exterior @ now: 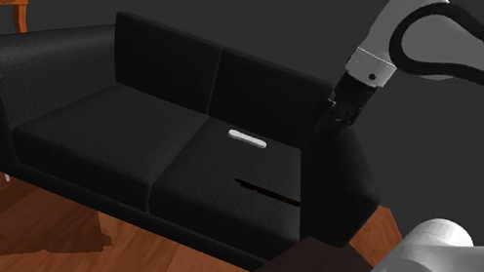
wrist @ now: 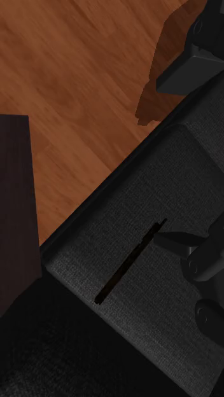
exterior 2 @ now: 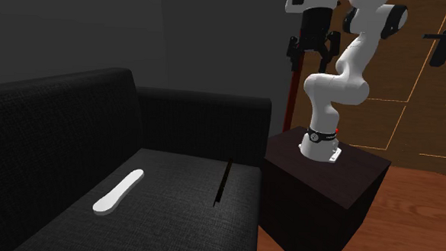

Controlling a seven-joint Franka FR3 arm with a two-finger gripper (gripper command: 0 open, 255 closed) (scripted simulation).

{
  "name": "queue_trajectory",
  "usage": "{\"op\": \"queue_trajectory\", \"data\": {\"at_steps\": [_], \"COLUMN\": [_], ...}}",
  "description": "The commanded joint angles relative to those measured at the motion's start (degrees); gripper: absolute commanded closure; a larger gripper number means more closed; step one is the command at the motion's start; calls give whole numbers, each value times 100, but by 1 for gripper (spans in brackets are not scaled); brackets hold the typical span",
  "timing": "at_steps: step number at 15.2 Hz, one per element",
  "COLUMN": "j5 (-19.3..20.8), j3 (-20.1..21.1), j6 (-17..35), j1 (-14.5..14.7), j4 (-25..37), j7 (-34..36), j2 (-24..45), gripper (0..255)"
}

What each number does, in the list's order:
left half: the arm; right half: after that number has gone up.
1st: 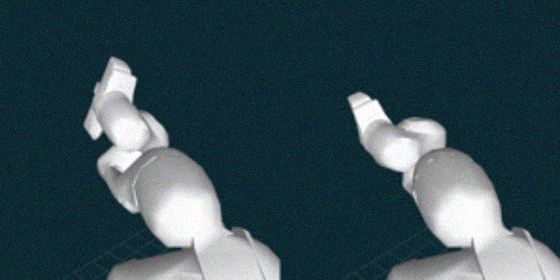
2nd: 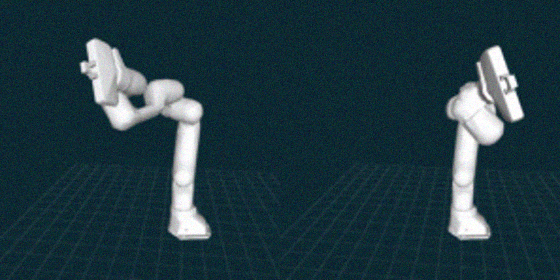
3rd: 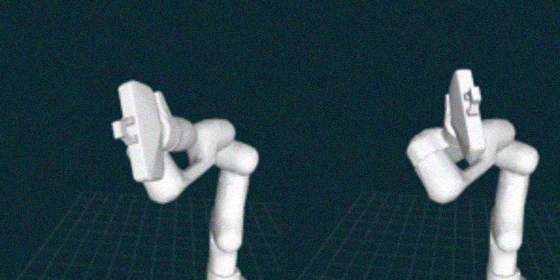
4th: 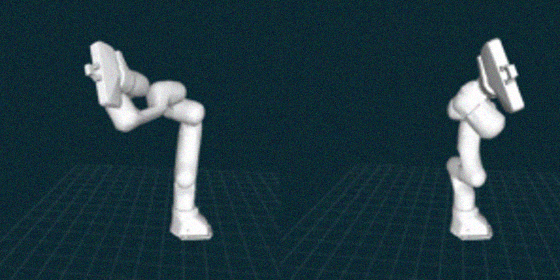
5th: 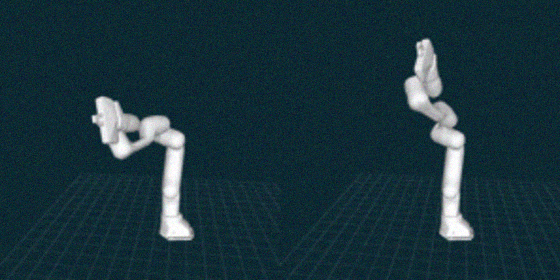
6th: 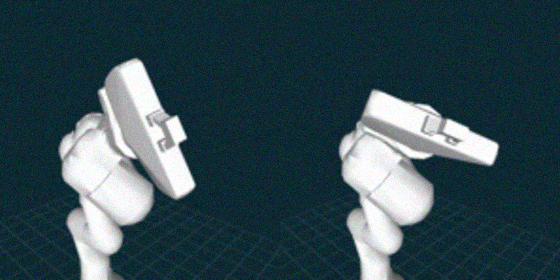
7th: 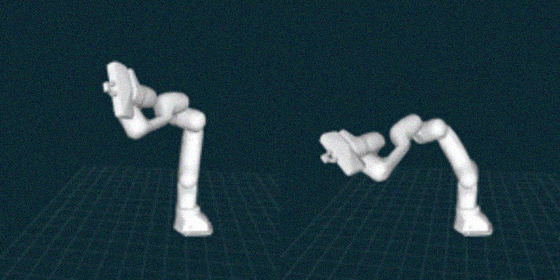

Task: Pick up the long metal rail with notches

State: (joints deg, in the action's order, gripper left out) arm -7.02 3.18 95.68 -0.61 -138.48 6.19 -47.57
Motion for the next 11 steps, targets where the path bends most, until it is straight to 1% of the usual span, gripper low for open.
{"op": "queue_trajectory", "data": {"at_steps": [1, 6, 11], "j5": [0, 241, 465], "j3": [0, -360, -748], "j6": [0, 933, 1961], "j1": [0, 60, 105], "j4": [0, -731, -1238], "j7": [0, -892, -1784], "j2": [0, 213, 733], "gripper": [0, 0, 0]}}
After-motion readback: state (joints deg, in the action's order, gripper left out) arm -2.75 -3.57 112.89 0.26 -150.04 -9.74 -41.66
